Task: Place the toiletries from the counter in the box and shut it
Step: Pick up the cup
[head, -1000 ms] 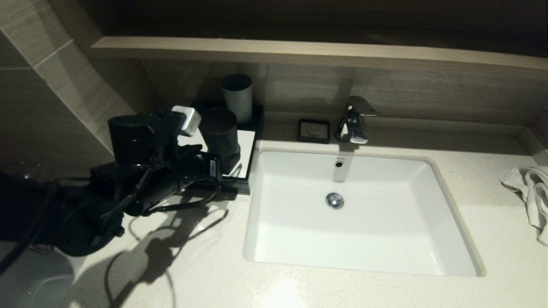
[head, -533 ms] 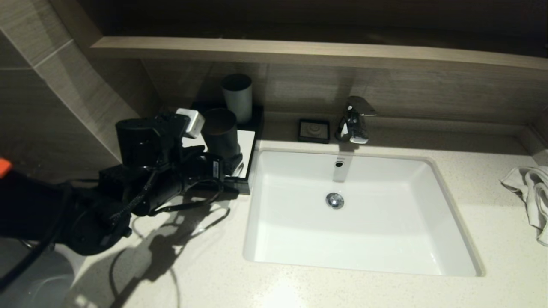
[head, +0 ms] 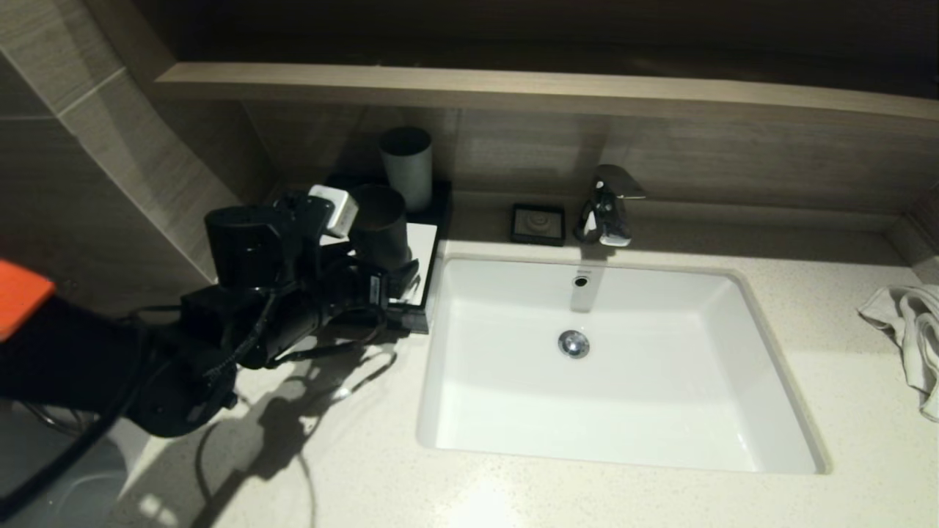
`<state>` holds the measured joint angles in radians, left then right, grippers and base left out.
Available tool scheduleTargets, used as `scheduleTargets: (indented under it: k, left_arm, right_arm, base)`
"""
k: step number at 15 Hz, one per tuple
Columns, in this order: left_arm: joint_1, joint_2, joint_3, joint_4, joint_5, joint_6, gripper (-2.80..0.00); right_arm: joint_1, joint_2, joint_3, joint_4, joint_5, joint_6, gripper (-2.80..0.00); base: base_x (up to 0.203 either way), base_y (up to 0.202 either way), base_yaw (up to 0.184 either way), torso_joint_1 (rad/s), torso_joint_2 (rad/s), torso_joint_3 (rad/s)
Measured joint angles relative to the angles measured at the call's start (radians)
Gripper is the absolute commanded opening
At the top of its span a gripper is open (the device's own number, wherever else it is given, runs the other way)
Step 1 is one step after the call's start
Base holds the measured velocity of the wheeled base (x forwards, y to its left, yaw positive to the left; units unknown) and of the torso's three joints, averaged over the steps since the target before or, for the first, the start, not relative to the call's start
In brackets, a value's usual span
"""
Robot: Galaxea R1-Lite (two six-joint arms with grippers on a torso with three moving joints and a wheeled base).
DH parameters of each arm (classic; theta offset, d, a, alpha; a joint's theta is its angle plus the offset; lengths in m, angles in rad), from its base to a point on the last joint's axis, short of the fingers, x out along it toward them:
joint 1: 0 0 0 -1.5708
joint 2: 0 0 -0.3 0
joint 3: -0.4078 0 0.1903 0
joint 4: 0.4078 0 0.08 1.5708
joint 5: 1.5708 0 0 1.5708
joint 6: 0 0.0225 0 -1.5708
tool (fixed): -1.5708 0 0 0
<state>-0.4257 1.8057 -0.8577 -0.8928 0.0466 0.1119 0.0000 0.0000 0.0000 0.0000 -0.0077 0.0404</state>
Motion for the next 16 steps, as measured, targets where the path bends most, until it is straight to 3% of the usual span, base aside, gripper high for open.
scheduleTargets:
  k: [13, 14, 16]
  left_arm:
    - [0.001, 0.018, -0.002, -0.011, 0.000, -0.005, 0.00]
    - [0.001, 0.019, -0.002, -0.011, 0.000, -0.005, -2.80]
    - [0.001, 0.019, -0.003, -0.011, 0.001, -0.005, -2.80]
  right_arm:
    - [0.000, 0.000, 0.000, 0.000, 0.000, 0.000, -2.80]
    - [0.000, 0.000, 0.000, 0.000, 0.000, 0.000, -2.80]
    - [0.000, 0.000, 0.000, 0.000, 0.000, 0.000, -2.80]
  base:
    - [0.000, 0.000, 0.000, 0.000, 0.00, 0.000]
    - [0.000, 0.000, 0.000, 0.000, 0.00, 0.000]
    - [0.000, 0.000, 0.000, 0.000, 0.00, 0.000]
